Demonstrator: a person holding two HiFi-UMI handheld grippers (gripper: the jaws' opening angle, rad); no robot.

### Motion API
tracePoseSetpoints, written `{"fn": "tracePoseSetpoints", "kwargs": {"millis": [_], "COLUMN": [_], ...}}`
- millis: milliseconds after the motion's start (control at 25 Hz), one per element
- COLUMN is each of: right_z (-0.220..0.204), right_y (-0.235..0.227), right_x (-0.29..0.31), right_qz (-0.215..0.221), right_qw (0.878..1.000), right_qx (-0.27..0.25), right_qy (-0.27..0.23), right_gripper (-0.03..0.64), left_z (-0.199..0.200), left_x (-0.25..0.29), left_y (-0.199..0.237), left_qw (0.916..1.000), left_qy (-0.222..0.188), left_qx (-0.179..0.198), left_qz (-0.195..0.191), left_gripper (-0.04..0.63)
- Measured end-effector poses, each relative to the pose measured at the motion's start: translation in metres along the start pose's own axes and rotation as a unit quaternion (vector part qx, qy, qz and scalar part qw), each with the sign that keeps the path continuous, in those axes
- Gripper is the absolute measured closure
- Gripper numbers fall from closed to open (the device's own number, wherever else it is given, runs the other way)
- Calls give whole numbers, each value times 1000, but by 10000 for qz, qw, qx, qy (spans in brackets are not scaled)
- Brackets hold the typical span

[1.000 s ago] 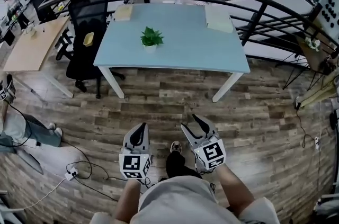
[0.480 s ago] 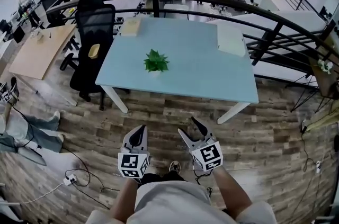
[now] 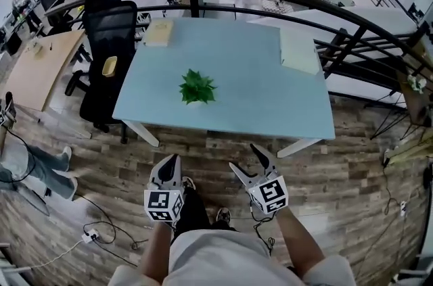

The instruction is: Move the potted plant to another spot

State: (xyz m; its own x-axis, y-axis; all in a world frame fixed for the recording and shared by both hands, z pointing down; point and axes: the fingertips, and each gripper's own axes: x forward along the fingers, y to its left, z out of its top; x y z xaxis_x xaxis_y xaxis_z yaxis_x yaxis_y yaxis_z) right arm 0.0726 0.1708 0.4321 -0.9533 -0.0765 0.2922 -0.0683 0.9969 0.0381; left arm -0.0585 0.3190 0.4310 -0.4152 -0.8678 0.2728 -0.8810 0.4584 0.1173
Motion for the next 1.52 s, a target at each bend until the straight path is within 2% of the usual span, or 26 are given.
{"fn": "tracePoseSetpoints", "kwargs": {"millis": [320,640,760,960,1280,1520], "right_z": [-8,-37,-48,-72,-97,-100], "right_y": [-25,-23,-27,-35,-46,-54], "right_x": [74,130,158,188,237,269], "right_qz": [-344,-521,-600,-538,-111,233], "right_qw": [9984,9940,9932,9920,9928,9934], "right_qx": [135,508,517,585,539,461], "right_qy": [423,812,859,978,1064,1020], "right_gripper": [255,218,214,206,187,179], "left_z": [7,-18,-29,-56,-82,-103], "left_x": [86,140,159,175,189,196], "left_y": [64,97,109,120,152,164], "left_qw": [9985,9917,9900,9889,9897,9863], "left_qy": [286,725,851,1080,1316,1588], "left_qx": [89,-81,-85,-201,-417,-456], "left_qz": [-464,-1059,-1125,-1005,-387,10], "left_gripper": [584,584,584,584,584,584]}}
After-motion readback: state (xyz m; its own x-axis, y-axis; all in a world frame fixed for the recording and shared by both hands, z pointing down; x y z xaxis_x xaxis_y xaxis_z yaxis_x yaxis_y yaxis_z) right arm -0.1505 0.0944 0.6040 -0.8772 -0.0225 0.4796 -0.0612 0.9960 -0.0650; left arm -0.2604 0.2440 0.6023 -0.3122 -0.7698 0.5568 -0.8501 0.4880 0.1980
